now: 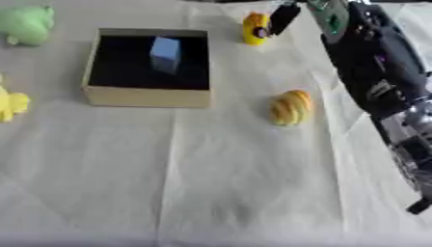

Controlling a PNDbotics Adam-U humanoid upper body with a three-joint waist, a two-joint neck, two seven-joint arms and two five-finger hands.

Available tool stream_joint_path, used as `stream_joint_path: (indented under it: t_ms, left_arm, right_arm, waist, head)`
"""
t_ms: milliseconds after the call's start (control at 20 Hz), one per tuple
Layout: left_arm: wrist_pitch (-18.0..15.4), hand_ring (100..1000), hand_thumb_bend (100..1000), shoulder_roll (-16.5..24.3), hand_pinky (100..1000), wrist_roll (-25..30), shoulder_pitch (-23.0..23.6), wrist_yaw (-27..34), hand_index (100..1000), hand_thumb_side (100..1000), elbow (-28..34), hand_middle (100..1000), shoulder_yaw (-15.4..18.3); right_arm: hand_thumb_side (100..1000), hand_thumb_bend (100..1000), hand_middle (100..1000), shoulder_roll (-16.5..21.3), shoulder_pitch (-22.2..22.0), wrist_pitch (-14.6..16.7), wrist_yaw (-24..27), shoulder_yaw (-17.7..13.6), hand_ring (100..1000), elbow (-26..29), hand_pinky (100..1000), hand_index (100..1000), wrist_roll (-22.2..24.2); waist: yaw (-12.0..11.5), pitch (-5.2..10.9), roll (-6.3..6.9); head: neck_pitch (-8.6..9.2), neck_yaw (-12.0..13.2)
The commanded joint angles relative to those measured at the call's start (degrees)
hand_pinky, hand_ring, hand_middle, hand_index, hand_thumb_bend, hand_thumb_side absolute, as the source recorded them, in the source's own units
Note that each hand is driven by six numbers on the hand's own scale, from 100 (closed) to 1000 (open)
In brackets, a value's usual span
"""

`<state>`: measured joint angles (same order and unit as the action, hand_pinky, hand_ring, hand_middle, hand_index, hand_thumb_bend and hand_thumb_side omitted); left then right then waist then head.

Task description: Pick up objects on the table and place them in the box.

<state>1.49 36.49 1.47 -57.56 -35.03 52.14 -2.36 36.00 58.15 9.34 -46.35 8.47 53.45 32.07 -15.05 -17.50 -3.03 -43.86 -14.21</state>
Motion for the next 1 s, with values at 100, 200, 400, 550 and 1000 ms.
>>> stream_joint_path:
  t_ms: [100, 200, 400, 550, 1000]
  left_arm:
    - [0.0, 915, 635, 1.4, 831, 0.1, -1.5, 0.3, 942, 491, 1.4, 900, 0.0]
    - [0.0, 915, 634, 1.4, 830, 0.0, -1.5, 0.5, 942, 491, 1.5, 900, 0.1]
    - [0.1, 915, 633, 1.4, 830, -0.1, -1.4, 0.8, 942, 491, 1.6, 900, 0.1]
    - [0.1, 916, 633, 1.3, 830, 0.0, -1.5, 0.9, 942, 492, 1.6, 900, 0.0]
    - [-0.1, 916, 630, 1.1, 831, 0.2, -2.0, 1.3, 942, 492, 2.1, 901, -0.2]
  right_arm:
    - [190, 353, 896, 1.2, 1.1, -0.3, -1.2, -0.7, 909, -0.6, 849, 943, 0.3]
    - [184, 354, 891, 1.2, 1.1, -0.5, -1.6, -0.9, 908, -1.0, 848, 944, 0.3]
    - [154, 359, 881, 1.2, 1.1, -1.4, -2.8, -1.3, 904, -1.6, 844, 943, -0.2]
    - [124, 339, 872, 1.2, 1.1, -2.4, -3.9, -1.8, 895, -2.3, 837, 938, -1.2]
    - [100, 240, 847, 0.9, 0.9, -4.4, -3.9, -2.6, 863, -3.6, 815, 921, -5.7]
  waist:
    - [-0.2, 0.13, -0.57]
    - [-0.3, -0.08, -0.57]
    - [-0.5, -0.47, -0.61]
    - [-0.7, -0.82, -0.60]
    - [-1.6, -2.15, -0.44]
  head:
    - [-0.26, -0.5]
    - [-0.26, -0.6]
    - [-0.26, -0.9]
    - [-0.26, -1.3]
    - [-0.26, -2.8]
